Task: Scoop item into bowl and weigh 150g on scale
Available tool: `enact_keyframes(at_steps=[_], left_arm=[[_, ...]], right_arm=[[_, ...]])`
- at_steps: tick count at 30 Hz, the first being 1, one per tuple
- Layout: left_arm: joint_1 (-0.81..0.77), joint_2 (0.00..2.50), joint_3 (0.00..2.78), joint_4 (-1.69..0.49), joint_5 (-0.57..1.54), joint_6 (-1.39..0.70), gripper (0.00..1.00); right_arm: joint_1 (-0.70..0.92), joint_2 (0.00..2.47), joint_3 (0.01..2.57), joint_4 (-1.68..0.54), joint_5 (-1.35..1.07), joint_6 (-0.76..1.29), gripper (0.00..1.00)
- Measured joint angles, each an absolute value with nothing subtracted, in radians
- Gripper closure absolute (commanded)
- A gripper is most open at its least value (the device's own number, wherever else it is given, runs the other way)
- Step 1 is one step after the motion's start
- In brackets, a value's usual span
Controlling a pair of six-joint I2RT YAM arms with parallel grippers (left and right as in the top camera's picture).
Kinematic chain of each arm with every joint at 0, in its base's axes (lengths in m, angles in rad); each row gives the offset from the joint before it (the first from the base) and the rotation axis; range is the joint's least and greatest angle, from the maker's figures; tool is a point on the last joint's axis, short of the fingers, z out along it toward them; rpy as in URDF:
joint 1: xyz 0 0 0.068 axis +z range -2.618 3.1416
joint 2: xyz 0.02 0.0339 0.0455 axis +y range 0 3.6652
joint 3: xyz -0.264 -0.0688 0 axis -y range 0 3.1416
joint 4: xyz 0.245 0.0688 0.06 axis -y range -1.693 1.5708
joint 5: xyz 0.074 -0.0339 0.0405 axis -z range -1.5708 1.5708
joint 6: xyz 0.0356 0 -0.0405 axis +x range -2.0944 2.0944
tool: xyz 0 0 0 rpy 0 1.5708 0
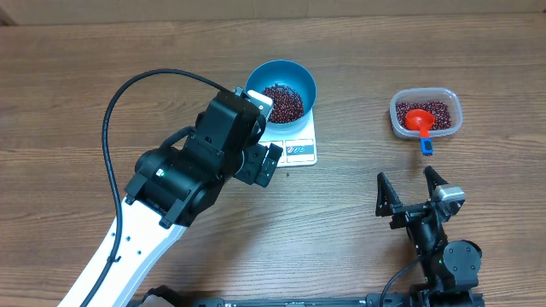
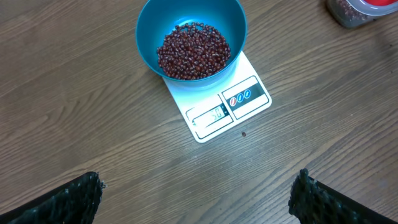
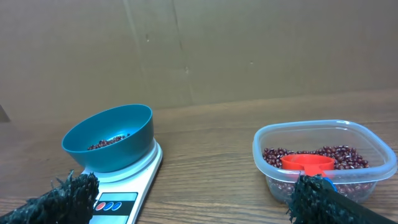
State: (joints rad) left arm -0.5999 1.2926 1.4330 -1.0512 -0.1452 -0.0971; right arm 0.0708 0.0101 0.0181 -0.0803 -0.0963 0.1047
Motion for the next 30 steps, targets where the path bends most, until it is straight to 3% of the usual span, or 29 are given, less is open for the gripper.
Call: enact_keyframes(at_steps=[24, 30], left_arm=[[-0.600, 1.291, 1.433, -1.080, -0.145, -0.097, 0.00], [-0.591, 1.187, 1.432, -1.099, -0.142, -0.097, 0.00]], right_arm=[[0.071, 0.010, 0.018, -0.080, -0.097, 0.104, 0.00], [0.071, 0.010, 0.018, -0.080, -0.097, 0.105, 0.00]])
